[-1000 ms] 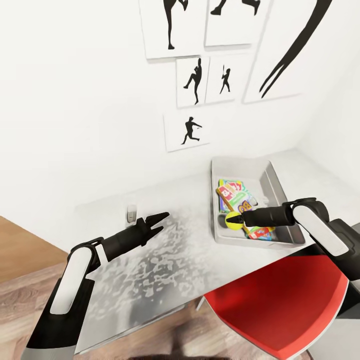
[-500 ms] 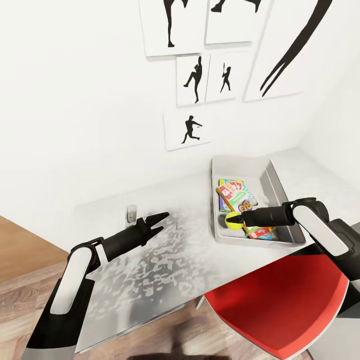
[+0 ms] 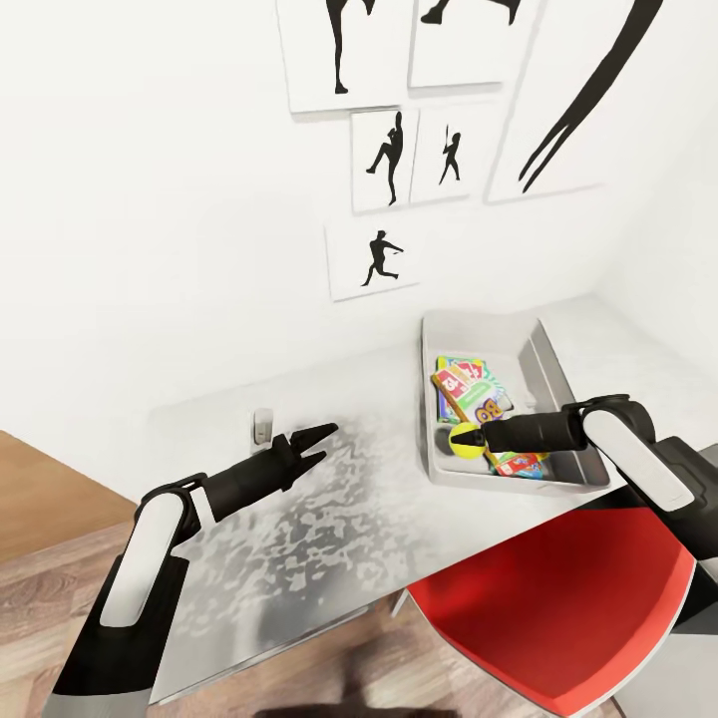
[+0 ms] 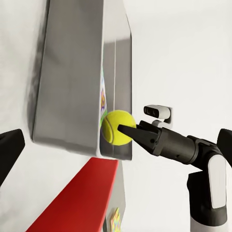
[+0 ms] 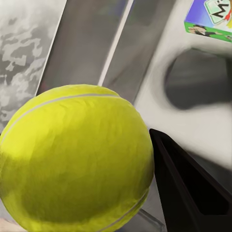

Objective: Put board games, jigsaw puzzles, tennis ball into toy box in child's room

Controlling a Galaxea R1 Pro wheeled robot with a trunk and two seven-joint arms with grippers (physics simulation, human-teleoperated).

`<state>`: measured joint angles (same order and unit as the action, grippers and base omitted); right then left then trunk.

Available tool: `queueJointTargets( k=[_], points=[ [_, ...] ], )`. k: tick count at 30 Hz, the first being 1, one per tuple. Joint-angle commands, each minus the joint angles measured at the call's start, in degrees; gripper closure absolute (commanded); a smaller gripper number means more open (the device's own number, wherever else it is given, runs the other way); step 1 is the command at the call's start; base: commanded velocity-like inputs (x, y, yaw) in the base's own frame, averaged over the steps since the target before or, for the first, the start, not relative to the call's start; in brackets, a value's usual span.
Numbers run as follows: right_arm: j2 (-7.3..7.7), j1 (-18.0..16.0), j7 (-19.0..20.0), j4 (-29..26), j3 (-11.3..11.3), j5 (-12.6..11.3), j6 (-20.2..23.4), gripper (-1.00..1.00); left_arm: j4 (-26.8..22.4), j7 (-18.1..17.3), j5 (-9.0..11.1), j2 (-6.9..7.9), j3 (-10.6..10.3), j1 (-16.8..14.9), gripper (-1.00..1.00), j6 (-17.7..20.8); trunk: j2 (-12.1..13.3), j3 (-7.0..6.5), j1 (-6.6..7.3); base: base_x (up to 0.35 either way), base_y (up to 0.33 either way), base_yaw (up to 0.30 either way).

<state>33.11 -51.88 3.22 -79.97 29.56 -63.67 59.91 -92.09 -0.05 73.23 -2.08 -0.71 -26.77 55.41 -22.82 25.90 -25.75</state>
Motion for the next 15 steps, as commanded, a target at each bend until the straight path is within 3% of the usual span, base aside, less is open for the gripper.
queueJointTargets(
  k=[1,3,4,15],
  points=[
    [0.05,-0.1,0.2,0.0,0.1,0.2,0.1,1.0,0.0,0.0,0.0,-0.03,0.0,0.0,-1.0,0.2,-0.1,0.09,-0.03,0.0,0.0,0.0],
    [0.04,-0.1,0.2,0.0,0.1,0.2,0.1,1.0,0.0,0.0,0.0,-0.03,0.0,0.0,-1.0,0.2,-0.1,0.09,-0.03,0.0,0.0,0.0],
    [0.04,-0.1,0.2,0.0,0.1,0.2,0.1,-1.0,0.0,0.0,0.0,-0.03,0.0,0.0,-1.0,0.2,-0.1,0.09,-0.03,0.0,0.0,0.0],
    [-0.05,-0.1,-2.8,0.0,0.2,1.7,0.1,-1.0,0.0,-0.1,0.0,-0.03,0.1,0.0,-1.0,0.2,-0.1,0.09,-0.03,0.0,0.0,0.0]
  ],
)
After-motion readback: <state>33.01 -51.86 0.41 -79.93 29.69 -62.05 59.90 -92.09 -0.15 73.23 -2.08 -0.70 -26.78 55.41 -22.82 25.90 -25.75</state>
